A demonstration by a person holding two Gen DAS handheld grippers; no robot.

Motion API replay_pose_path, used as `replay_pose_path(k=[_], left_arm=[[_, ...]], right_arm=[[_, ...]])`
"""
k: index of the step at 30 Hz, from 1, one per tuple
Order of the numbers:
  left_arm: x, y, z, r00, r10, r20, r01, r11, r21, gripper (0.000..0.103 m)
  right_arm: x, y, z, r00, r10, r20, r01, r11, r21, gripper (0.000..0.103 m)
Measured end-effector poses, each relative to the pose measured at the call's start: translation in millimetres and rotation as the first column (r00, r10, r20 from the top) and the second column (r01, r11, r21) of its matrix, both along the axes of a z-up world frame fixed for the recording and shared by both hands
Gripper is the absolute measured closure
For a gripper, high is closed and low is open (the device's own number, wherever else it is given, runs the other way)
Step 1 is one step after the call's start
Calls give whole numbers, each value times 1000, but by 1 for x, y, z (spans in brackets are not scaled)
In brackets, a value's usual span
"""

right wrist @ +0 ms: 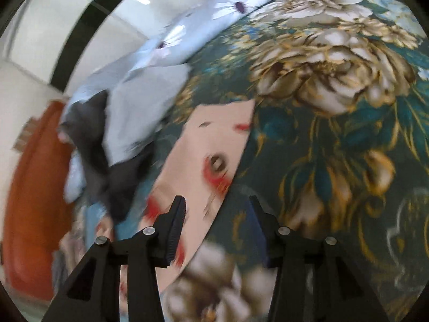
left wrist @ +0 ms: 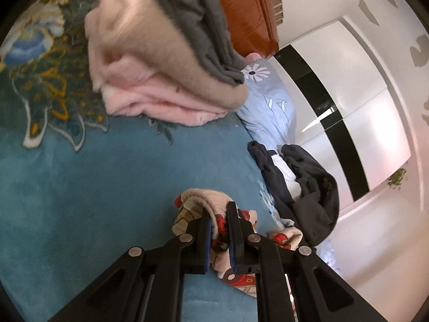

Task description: Fold clothes

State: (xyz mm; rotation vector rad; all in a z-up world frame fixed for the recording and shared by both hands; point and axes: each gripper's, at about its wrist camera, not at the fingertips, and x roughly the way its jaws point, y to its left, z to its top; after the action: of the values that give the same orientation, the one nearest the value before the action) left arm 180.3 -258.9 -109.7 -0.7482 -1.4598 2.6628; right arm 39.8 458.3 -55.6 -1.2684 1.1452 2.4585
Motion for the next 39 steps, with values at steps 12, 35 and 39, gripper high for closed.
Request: replay_pose_path(k=[12,35,39], left_arm=[[-3,1,1,997,-30,-66,32,999,23,92],[23,24,26,975,-220,16,219,975,45,92],[30,36,33,970,-234,62,235,972,-4,92]], right_arm=[[-41,8,-17,980,-188,71,193,978,-77,92],[193,37,106,941,-309,-138,325,938,117,100],[234,48,75,932,-360,-52,363,927,91,100]])
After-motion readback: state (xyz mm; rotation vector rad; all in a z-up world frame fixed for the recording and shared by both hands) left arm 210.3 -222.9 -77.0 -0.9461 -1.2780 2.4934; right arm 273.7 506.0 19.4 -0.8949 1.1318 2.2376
